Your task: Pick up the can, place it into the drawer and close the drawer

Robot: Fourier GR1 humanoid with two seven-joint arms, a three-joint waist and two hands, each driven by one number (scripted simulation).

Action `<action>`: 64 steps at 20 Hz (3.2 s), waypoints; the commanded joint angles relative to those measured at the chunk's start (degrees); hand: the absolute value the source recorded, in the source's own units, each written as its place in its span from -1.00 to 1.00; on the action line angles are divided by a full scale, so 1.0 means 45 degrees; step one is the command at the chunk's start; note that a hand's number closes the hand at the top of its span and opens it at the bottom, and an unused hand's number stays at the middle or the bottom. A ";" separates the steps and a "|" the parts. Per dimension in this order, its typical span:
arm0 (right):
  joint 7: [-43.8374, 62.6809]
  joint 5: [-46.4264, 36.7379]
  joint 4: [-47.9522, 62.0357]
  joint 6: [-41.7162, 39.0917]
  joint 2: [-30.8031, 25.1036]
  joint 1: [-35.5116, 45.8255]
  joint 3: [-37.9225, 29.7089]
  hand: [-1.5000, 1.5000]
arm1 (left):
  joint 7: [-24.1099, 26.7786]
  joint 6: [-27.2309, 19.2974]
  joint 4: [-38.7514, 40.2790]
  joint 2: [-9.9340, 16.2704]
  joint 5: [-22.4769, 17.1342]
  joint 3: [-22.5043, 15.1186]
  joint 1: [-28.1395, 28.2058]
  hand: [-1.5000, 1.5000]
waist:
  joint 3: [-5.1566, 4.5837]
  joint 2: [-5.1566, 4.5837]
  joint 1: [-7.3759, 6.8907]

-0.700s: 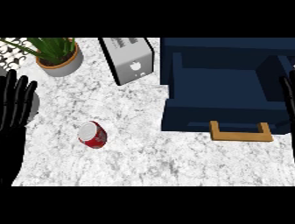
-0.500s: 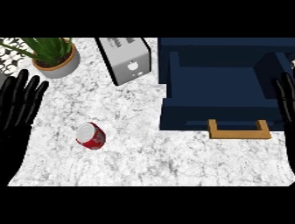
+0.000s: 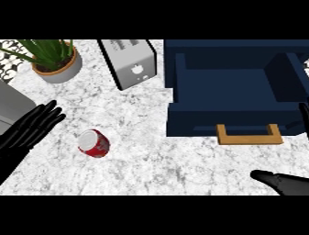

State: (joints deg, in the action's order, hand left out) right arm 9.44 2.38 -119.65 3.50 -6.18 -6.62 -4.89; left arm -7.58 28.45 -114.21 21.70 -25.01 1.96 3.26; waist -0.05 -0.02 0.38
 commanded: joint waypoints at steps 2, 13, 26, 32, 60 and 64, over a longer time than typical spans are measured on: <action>0.0294 0.0435 -0.0474 -0.0230 -0.0051 -0.0925 -0.0587 -1.00 | -0.0787 0.1557 0.0382 0.1330 -0.2212 0.1562 0.0259 -1.00 | 0.0013 0.0019 -0.0069; -0.1182 0.2839 0.0032 -0.2476 -0.0634 -0.2360 -0.3138 -1.00 | -0.1715 0.2808 0.1090 0.1839 -0.4285 0.3191 0.0778 -1.00 | 0.0015 0.0021 -0.0067; -0.1623 0.3373 -0.0691 -0.3859 -0.0119 -0.3666 -0.3857 -1.00 | -0.4659 0.1014 0.2676 0.2315 -0.7383 0.2975 -0.0898 -1.00 | 0.0012 0.0010 0.0032; -0.1268 0.3119 -0.0193 -0.4019 -0.0076 -0.3019 -0.4159 -1.00 | -0.5041 0.0567 0.2405 0.1112 -0.6356 0.2054 -0.1238 -1.00 | 0.0012 0.0005 -0.0038; -0.1115 0.4322 -0.1399 -0.6641 0.1314 -0.4741 -0.6307 -1.00 | 0.1031 0.1657 0.8770 -0.1741 0.1900 0.1364 -0.2315 -1.00 | 0.0010 0.0008 0.0027; -0.0678 0.5417 -0.1228 -0.6985 0.0682 -0.4260 -0.7334 -1.00 | 0.3002 0.1864 1.0528 -0.1392 0.3040 0.1749 -0.2409 -1.00 | 0.0006 0.0004 0.0035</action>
State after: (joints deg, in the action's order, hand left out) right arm 6.76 25.05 -124.45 -26.16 -3.77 -24.77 -36.16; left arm 0.87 35.85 -72.43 13.80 -14.17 8.15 -6.83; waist -0.02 -0.01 0.45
